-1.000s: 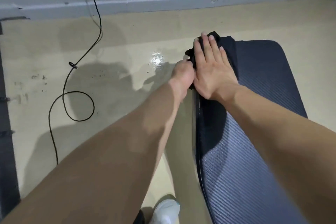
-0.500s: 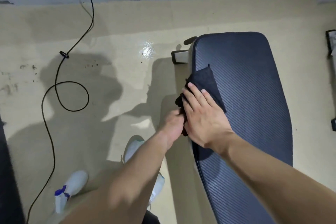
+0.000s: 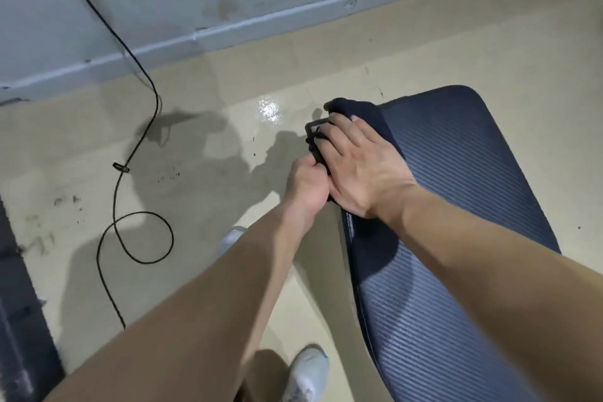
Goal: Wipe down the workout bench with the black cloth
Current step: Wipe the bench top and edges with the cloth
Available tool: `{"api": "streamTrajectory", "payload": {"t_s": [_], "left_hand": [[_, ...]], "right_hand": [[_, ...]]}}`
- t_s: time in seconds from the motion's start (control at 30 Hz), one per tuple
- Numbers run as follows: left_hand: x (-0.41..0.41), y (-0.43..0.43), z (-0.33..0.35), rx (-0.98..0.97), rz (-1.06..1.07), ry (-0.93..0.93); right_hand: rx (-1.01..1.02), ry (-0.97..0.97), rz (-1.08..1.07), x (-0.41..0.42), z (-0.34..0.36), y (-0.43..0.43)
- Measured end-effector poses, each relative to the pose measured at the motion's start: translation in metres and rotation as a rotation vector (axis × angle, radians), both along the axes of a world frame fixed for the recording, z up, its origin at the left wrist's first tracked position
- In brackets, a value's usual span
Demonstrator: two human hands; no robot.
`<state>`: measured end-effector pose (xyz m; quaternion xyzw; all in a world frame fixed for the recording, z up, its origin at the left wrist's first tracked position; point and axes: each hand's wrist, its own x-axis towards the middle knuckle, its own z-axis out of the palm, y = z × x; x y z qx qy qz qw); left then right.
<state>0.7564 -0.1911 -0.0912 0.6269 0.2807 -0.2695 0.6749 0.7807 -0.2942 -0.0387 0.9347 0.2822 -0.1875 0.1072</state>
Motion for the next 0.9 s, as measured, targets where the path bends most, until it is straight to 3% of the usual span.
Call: {"api": "streamTrajectory", "payload": {"t_s": [0.13, 0.23, 0.4, 0.53, 0.63, 0.9], "left_hand": [[0.053, 0.015, -0.001, -0.058, -0.059, 0.083], [0.099, 0.012, 0.011, -0.037, -0.334, 0.076], [0.166, -0.057, 0.037, 0.294, -0.807, 0.116], [0.184, -0.089, 0.027, 0.273, -0.908, 0.12], [0.18, -0.085, 0.021, 0.277, -0.854, 0.106], [0.116, 0.019, 0.037, 0.377, -0.829, 0.01]], "right_hand": [[0.021, 0.036, -0.171, 0.04, 0.002, -0.003], [0.027, 0.074, -0.288, 0.067, 0.005, -0.028], [0.009, 0.071, -0.359, 0.092, 0.011, -0.09], [-0.037, 0.081, -0.42, 0.109, 0.007, -0.122], [-0.076, 0.092, -0.457, 0.115, 0.007, -0.124], [0.048, 0.221, -0.288, 0.081, 0.016, -0.015]]}}
